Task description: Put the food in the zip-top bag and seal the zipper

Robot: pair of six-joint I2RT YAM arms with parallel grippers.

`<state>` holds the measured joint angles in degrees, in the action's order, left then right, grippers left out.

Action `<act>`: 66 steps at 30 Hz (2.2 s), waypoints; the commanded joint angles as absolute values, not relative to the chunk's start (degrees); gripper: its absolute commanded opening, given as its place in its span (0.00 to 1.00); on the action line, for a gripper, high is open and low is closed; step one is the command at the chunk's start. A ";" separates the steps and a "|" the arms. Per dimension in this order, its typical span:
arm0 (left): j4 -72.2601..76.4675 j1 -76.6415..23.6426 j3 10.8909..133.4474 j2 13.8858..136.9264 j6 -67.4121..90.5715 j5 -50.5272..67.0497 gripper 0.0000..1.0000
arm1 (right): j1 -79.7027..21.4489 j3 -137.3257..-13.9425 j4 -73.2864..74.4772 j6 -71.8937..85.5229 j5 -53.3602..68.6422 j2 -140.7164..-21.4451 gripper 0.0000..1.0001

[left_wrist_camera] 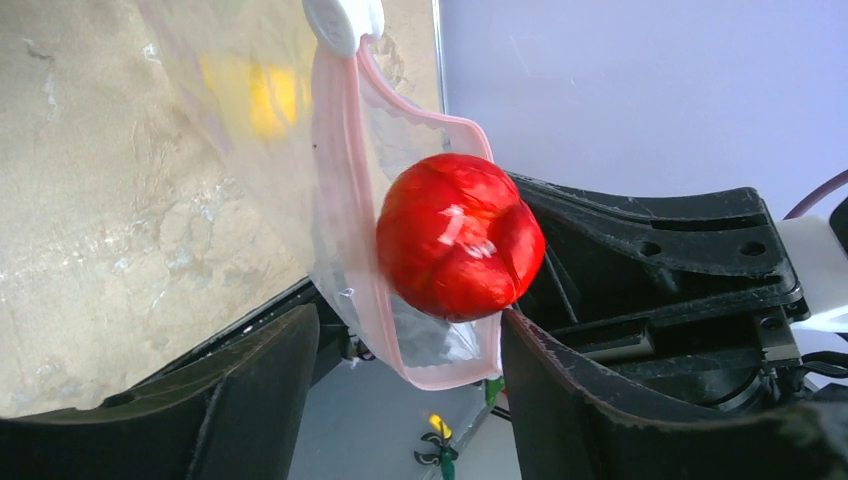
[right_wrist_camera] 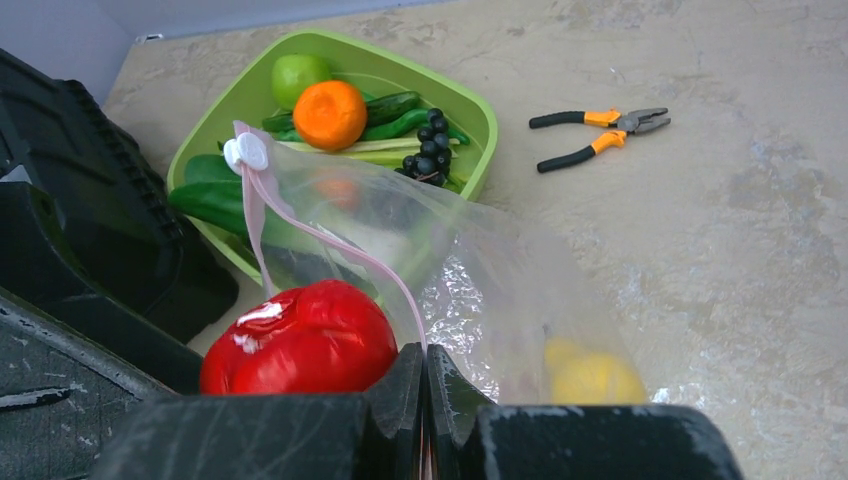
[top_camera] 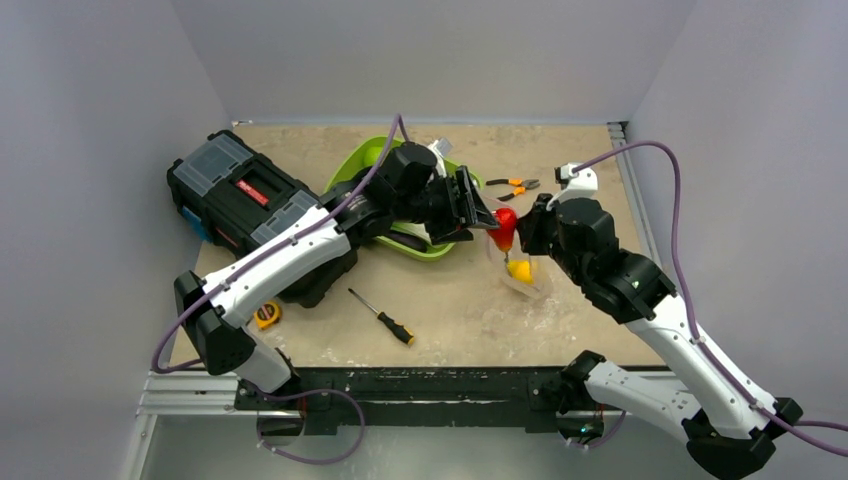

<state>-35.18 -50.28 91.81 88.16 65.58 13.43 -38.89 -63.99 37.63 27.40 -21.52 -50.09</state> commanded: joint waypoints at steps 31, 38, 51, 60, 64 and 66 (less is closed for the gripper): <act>-36.06 -48.76 83.37 72.77 49.47 -13.31 1.00 | -39.02 -65.14 37.79 26.54 -25.84 -46.90 0.00; -32.87 -43.94 82.64 78.32 45.50 -5.82 0.96 | -39.02 -65.54 40.63 26.81 -26.27 -45.86 0.00; -33.29 -38.94 93.29 98.92 30.18 3.40 0.87 | -39.02 -66.86 43.04 27.16 -25.77 -47.44 0.00; -36.99 -38.99 104.75 113.08 19.60 -0.53 0.82 | -38.98 -67.18 44.08 27.16 -25.64 -49.50 0.00; -37.71 -38.96 109.44 117.96 16.29 -3.95 0.82 | -39.02 -67.49 44.84 27.25 -25.26 -50.96 0.00; -38.30 -38.96 111.63 120.45 14.80 -4.82 0.81 | -38.96 -67.65 45.44 27.25 -24.98 -51.42 0.00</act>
<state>-37.32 -39.03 106.04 117.14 20.67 -1.37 -38.89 -65.04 43.83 27.35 -24.69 -50.68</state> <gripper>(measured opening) 0.816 0.005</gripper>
